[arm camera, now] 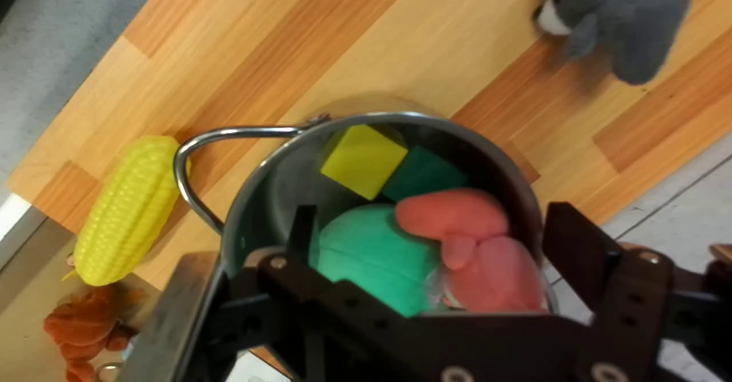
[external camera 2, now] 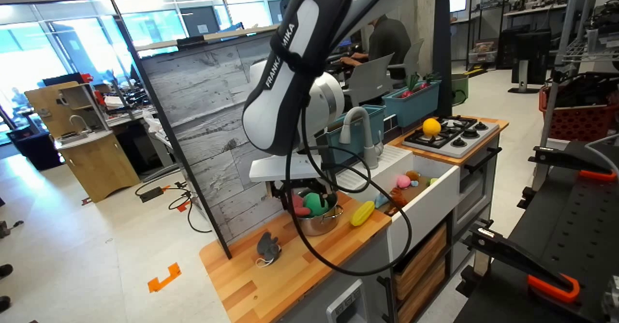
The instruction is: Pick the pink object in the pot and put it on the counter
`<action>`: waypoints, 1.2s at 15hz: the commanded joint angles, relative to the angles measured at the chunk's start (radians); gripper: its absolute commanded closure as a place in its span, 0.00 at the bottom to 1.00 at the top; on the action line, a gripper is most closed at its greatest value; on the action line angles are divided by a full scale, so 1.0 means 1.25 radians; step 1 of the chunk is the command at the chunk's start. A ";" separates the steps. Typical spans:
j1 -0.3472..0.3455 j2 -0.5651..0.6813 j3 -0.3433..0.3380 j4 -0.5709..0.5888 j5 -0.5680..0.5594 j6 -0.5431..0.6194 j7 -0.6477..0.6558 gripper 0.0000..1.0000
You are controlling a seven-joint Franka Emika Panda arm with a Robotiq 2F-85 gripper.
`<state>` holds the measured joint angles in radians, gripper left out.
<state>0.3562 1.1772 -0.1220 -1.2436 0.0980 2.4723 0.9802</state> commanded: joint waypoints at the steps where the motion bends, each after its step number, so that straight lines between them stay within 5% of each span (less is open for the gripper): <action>1: 0.043 0.058 -0.070 0.049 -0.072 0.010 0.091 0.00; 6: 0.078 0.075 -0.131 0.076 -0.159 -0.003 0.191 0.00; 7: 0.080 0.075 -0.134 0.079 -0.172 -0.006 0.203 0.08; 8: 0.080 0.072 -0.133 0.080 -0.182 -0.010 0.209 0.26; 18: 0.076 0.048 -0.119 0.073 -0.234 -0.008 0.257 0.99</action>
<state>0.4510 1.2437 -0.2729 -1.1560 -0.1721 2.4732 1.2828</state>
